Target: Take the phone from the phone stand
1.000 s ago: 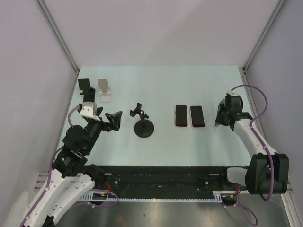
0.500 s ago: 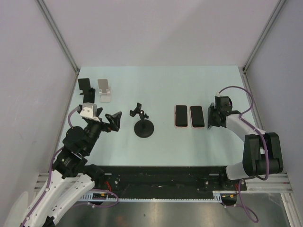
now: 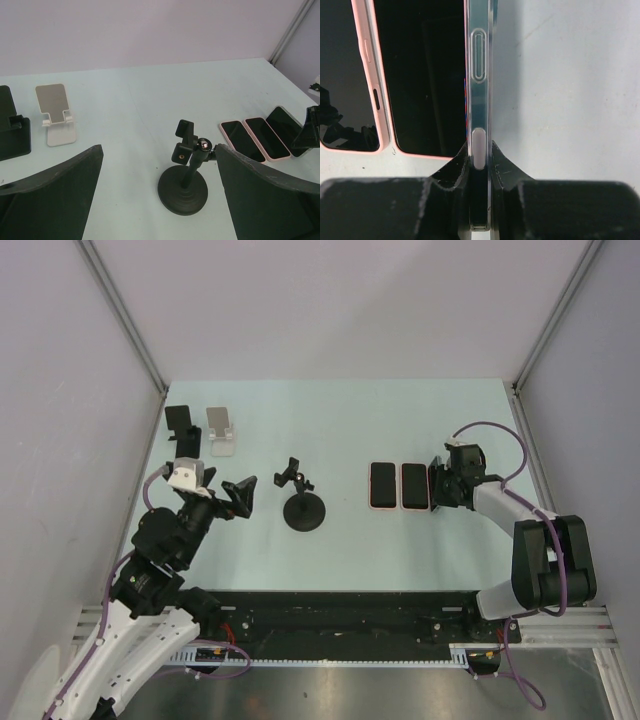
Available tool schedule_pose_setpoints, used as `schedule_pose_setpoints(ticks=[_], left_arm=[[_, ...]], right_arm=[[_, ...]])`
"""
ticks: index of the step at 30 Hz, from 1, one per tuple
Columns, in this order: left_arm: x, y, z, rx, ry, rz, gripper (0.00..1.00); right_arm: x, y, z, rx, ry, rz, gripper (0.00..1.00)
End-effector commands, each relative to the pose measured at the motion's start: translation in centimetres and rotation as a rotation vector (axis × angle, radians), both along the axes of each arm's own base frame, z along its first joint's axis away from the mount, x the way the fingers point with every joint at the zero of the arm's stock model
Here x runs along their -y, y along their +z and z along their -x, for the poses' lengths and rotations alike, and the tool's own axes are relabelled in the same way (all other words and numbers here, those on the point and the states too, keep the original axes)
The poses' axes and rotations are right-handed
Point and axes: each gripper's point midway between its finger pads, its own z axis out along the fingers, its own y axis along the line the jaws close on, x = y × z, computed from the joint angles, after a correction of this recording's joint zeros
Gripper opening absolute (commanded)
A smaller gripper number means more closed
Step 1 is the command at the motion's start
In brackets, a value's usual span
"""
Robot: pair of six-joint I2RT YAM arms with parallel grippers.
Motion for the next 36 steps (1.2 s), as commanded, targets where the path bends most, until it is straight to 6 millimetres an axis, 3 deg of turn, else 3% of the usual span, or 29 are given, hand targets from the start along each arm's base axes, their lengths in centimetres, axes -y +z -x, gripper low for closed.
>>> schedule_pose_setpoints(ticks=[1, 6, 18, 22, 30, 36], left_arm=[[-0.3, 0.7, -0.1, 0.040, 0.010, -0.009, 1.00], [-0.3, 0.6, -0.1, 0.039, 0.008, -0.010, 1.00], [-0.2, 0.6, -0.1, 0.041, 0.007, -0.009, 1.00], [-0.3, 0.6, -0.1, 0.042, 0.008, -0.010, 1.00], [-0.3, 0.6, -0.1, 0.042, 0.007, -0.010, 1.00], [-0.2, 0.6, -0.1, 0.043, 0.006, -0.013, 1.00]], right_arm=[[-1.5, 1.7, -1.6, 0.093, 0.055, -0.057, 0.00], [-0.9, 2.1, -1.8, 0.103, 0.027, -0.061, 0.00], [1.5, 0.7, -1.7, 0.062, -0.041, -0.181, 0.00], [2.0, -0.3, -1.7, 0.036, -0.049, -0.202, 0.15], [1.6, -1.5, -1.4, 0.000, -0.009, -0.261, 0.27], [3.1, -1.3, -1.6, 0.011, -0.061, -0.229, 0.44]])
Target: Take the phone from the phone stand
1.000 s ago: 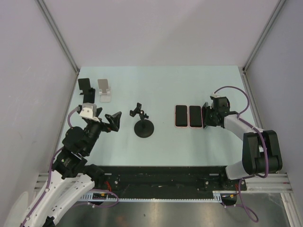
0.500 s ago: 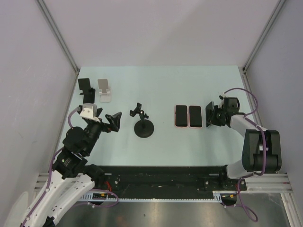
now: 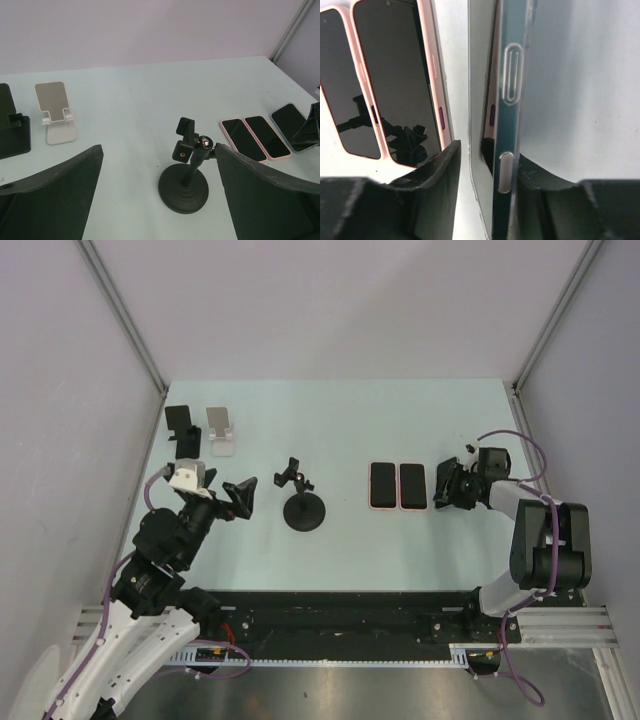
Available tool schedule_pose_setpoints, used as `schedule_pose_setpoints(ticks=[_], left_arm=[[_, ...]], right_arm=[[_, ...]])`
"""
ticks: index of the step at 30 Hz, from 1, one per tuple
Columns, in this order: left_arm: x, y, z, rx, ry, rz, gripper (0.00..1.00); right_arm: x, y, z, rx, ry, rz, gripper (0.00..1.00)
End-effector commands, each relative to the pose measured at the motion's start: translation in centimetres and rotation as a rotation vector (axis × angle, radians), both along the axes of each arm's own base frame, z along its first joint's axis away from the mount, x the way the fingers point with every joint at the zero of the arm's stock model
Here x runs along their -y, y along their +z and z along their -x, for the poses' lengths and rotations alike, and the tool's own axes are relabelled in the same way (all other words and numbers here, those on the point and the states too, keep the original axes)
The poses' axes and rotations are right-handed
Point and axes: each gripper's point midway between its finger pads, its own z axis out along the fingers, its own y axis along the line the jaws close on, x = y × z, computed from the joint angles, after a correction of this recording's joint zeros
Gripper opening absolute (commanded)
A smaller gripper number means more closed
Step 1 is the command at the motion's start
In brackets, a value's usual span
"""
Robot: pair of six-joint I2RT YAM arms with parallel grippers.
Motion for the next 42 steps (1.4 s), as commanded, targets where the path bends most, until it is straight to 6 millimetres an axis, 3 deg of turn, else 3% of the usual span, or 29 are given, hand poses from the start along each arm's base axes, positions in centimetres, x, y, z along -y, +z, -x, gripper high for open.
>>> schedule_pose_setpoints(ticks=[1, 6, 9, 19, 25, 31, 42], left_arm=[[-0.2, 0.9, -0.1, 0.047, 0.005, -0.009, 1.00], [-0.2, 0.8, -0.1, 0.044, 0.005, -0.011, 1.00], [-0.2, 0.8, -0.1, 0.044, 0.007, -0.009, 1.00], [-0.1, 0.7, -0.1, 0.044, 0.002, -0.009, 1.00], [-0.1, 0.7, -0.1, 0.044, -0.001, -0.009, 1.00], [-0.1, 0.7, -0.1, 0.044, 0.001, -0.009, 1.00], [-0.2, 0.7, -0.1, 0.046, 0.005, -0.011, 1.00]], right_arm=[[1.3, 0.5, -0.7, 0.031, -0.031, 0.036, 0.46], [2.5, 0.7, -0.8, 0.037, -0.074, 0.082, 0.63], [3.2, 0.5, -0.8, 0.031, -0.097, 0.114, 0.68], [5.2, 0.7, -1.2, 0.039, -0.171, 0.201, 0.74], [5.2, 0.4, -1.5, 0.038, -0.168, 0.201, 0.80], [4.4, 0.1, -2.4, 0.037, -0.128, 0.174, 0.80], [0.7, -1.2, -3.9, -0.002, 0.068, 0.215, 0.61]])
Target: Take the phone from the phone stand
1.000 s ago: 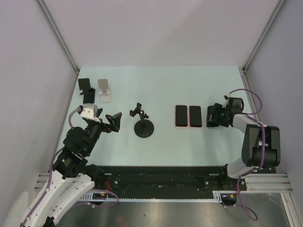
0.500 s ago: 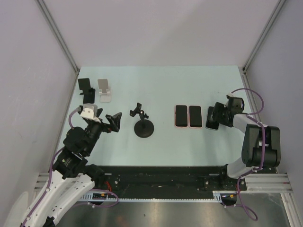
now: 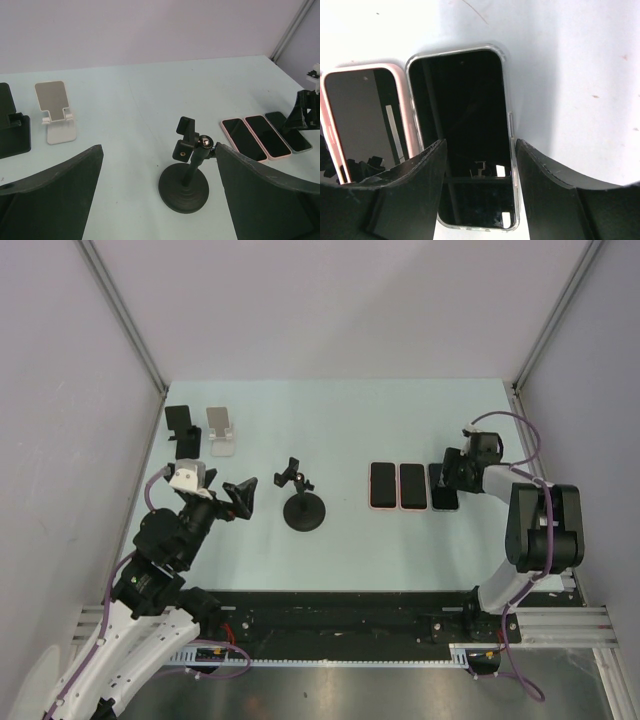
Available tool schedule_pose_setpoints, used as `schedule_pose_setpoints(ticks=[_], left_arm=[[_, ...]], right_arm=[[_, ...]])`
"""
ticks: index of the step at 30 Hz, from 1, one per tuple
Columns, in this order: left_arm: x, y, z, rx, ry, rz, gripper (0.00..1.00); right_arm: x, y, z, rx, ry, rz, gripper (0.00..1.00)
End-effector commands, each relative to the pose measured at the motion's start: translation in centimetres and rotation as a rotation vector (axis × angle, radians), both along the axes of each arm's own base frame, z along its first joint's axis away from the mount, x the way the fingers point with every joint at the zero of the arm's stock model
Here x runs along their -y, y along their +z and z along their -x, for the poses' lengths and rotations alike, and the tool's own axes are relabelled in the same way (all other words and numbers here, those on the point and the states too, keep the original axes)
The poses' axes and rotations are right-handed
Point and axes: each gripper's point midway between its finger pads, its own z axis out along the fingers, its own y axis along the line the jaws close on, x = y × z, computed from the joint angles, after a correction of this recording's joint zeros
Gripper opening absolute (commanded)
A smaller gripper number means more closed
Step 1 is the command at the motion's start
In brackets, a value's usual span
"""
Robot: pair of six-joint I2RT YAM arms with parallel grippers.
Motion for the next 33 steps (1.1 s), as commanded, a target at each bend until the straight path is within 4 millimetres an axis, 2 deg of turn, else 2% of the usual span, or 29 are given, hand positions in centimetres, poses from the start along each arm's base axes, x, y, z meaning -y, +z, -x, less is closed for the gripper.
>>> schedule_pose_setpoints(ticks=[1, 2, 3, 8, 11, 15, 16, 18, 19, 20, 22, 23, 24, 25, 26, 27, 28, 29, 31, 32, 33], left_arm=[[-0.1, 0.9, -0.1, 0.046, 0.004, -0.010, 1.00], [-0.2, 0.8, -0.2, 0.045, 0.005, -0.013, 1.00], [-0.2, 0.9, -0.2, 0.046, 0.005, -0.010, 1.00], [-0.1, 0.8, -0.2, 0.045, 0.004, -0.011, 1.00], [-0.1, 0.6, -0.3, 0.038, 0.004, -0.015, 1.00], [0.2, 0.4, -0.4, 0.027, -0.006, -0.019, 1.00], [0.4, 0.3, -0.4, 0.025, -0.015, -0.021, 1.00], [0.8, -0.1, -0.6, 0.009, -0.029, -0.030, 1.00], [1.1, -0.4, -0.7, 0.002, -0.038, -0.035, 1.00], [1.5, -0.5, -0.7, -0.004, -0.060, -0.035, 1.00], [2.3, -1.2, -1.0, -0.034, -0.086, -0.050, 1.00], [3.0, -1.3, -0.9, -0.041, -0.125, -0.057, 1.00], [3.6, -2.1, -1.3, -0.072, -0.147, -0.073, 1.00], [4.1, -2.1, -1.3, -0.080, -0.170, -0.077, 1.00], [5.0, -2.4, -1.3, -0.095, -0.213, -0.088, 1.00], [5.6, -3.3, -1.7, -0.129, -0.232, -0.104, 1.00], [6.2, -3.1, -1.7, -0.136, -0.266, -0.103, 1.00], [6.9, -3.9, -2.0, -0.168, -0.286, -0.115, 1.00], [7.6, -3.4, -2.3, -0.176, -0.319, -0.119, 1.00], [8.1, -4.0, -2.8, -0.205, -0.327, -0.133, 1.00], [8.4, -3.9, -3.0, -0.211, -0.342, -0.136, 1.00]], right_arm=[[-2.3, -1.5, 0.7, -0.072, 0.105, 0.013, 0.60], [-2.3, -1.6, 0.7, -0.078, 0.117, 0.021, 0.59], [-3.2, -1.7, 0.7, -0.079, 0.142, 0.031, 0.59], [-3.9, -1.7, 0.8, -0.089, 0.155, 0.012, 0.59], [-4.0, -1.0, 0.9, -0.083, 0.134, -0.002, 0.60], [-3.9, 1.5, 0.7, -0.029, 0.099, -0.011, 0.64], [-3.9, 3.0, 0.4, 0.009, 0.085, -0.016, 0.67], [-3.6, 4.6, 0.4, 0.045, 0.063, -0.005, 0.74], [-3.5, 6.6, 0.2, 0.100, 0.049, -0.006, 0.78], [-3.5, 7.6, 0.2, 0.125, 0.046, 0.000, 0.84], [-3.0, 9.7, 0.3, 0.182, 0.024, 0.026, 0.90], [-3.3, 11.9, 0.7, 0.237, 0.028, 0.034, 0.93], [-3.1, 12.8, 0.9, 0.260, 0.018, 0.052, 0.95], [-3.4, 13.6, 1.3, 0.277, 0.026, 0.052, 0.96], [-3.3, 15.8, 1.8, 0.341, 0.015, 0.079, 0.97], [-3.6, 16.7, 2.2, 0.362, 0.021, 0.087, 0.98], [-3.7, 17.6, 2.7, 0.383, 0.026, 0.097, 0.98], [-3.5, 19.2, 3.4, 0.430, 0.012, 0.112, 1.00], [-4.2, 20.7, 4.7, 0.466, 0.036, 0.127, 1.00], [-4.2, 21.3, 5.2, 0.483, 0.031, 0.140, 1.00], [-4.7, 22.8, 6.1, 0.528, 0.047, 0.136, 1.00]])
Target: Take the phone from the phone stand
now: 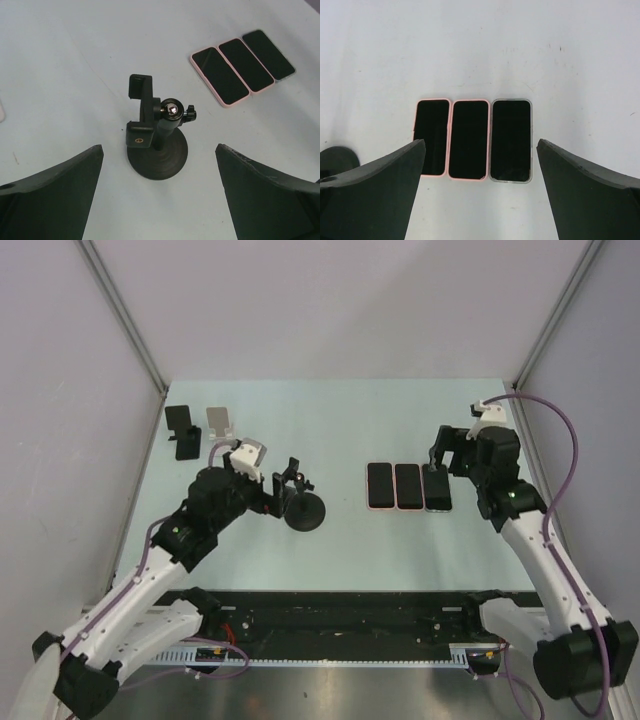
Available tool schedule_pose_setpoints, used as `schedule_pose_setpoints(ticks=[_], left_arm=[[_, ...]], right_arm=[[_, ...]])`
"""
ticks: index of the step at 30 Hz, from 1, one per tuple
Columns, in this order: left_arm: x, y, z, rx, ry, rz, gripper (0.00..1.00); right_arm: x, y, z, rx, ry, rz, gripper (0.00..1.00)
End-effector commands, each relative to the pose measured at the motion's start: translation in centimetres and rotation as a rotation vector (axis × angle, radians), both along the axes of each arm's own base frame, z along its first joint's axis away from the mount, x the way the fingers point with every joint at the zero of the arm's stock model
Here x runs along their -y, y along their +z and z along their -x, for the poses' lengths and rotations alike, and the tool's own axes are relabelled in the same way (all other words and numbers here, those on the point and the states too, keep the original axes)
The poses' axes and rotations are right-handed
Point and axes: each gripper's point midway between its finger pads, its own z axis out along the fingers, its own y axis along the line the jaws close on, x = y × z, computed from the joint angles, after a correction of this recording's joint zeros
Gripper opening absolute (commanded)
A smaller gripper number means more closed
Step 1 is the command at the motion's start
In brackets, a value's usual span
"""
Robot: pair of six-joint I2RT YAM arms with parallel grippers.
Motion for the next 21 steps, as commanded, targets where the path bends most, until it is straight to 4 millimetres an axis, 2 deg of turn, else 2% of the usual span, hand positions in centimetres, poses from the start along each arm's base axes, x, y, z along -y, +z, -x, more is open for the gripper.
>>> schedule_pose_setpoints(ticks=[1, 3, 8, 12, 16, 20, 21], left_arm=[[2.1, 3.2, -0.8, 0.035, -0.112, 0.007, 1.00], [2.4, 2.1, -1.5, -0.004, -0.114, -0.019, 1.00], [2.3, 0.2, -2.8, -0.066, -0.130, -0.101, 1.00], [2.7, -0.6, -3.3, -0.079, -0.180, -0.148, 0.97], [2.1, -1.3, -4.1, -0.096, -0.184, -0.168, 0.95], [3.2, -1.8, -3.2, -0.129, -0.285, -0.130, 0.89], [3.3, -2.0, -2.9, -0.139, -0.301, -0.131, 0.86]], right_arm=[[-0.2, 3.1, 3.0, 0.075, -0.009, 0.053, 1.00], [-0.7, 4.6, 4.3, 0.120, 0.032, 0.059, 1.00], [-2.4, 5.6, 7.6, 0.148, 0.144, 0.079, 1.00], [-2.3, 6.5, 9.9, 0.183, 0.181, 0.095, 1.00], [-1.9, 7.8, 12.2, 0.246, 0.210, 0.100, 1.00], [-1.2, 8.0, 13.1, 0.315, 0.185, 0.115, 1.00], [-1.1, 7.6, 13.1, 0.319, 0.178, 0.119, 1.00]])
